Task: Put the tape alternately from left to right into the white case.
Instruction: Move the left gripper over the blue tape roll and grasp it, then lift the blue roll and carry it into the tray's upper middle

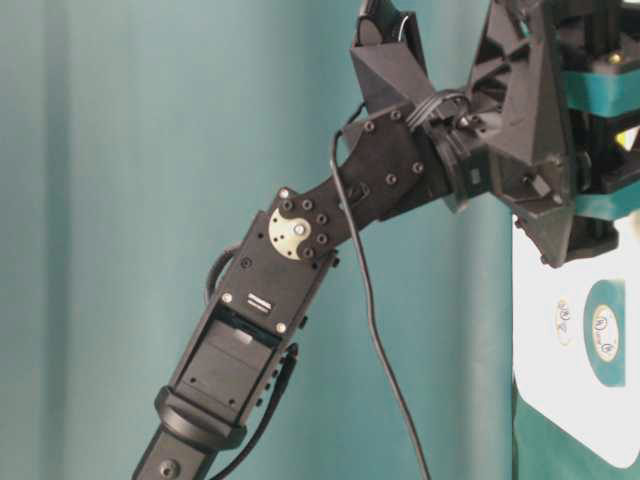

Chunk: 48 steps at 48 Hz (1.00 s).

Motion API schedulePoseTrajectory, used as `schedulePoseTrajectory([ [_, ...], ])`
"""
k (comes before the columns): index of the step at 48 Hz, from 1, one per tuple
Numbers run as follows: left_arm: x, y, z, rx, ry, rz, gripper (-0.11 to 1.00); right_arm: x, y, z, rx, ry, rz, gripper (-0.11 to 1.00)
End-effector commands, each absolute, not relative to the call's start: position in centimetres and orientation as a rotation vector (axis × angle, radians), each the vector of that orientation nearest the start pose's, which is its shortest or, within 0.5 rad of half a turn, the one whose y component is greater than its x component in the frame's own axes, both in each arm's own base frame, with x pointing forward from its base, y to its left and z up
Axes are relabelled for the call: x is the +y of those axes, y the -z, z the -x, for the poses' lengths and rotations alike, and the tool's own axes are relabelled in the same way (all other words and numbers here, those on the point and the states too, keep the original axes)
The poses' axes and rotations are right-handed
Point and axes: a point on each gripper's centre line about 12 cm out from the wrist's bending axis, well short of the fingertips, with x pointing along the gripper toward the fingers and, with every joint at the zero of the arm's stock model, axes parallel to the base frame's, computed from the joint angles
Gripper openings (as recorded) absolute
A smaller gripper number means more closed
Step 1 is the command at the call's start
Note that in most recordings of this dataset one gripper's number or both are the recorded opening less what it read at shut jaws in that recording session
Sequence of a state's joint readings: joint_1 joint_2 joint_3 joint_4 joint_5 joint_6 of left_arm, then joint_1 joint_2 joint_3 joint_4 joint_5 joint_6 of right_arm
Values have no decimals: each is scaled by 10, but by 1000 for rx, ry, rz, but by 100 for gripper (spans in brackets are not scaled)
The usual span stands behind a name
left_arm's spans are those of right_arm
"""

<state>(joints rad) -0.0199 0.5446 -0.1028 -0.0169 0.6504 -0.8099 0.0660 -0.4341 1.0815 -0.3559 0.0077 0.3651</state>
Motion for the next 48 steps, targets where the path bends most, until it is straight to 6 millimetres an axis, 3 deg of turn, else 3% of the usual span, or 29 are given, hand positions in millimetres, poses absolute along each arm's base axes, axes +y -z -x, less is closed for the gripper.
schedulePoseTrajectory([
  [1, -8, -144, -538, 981, -405, 741, -3, 18, -178, -263, 626, -63, 14, 80],
  [17, -10, -149, -536, 976, -396, 737, -3, 18, -178, -263, 626, -63, 14, 80],
  [48, -22, -203, -503, 932, -340, 712, -3, 22, -179, -263, 612, -80, 14, 80],
])
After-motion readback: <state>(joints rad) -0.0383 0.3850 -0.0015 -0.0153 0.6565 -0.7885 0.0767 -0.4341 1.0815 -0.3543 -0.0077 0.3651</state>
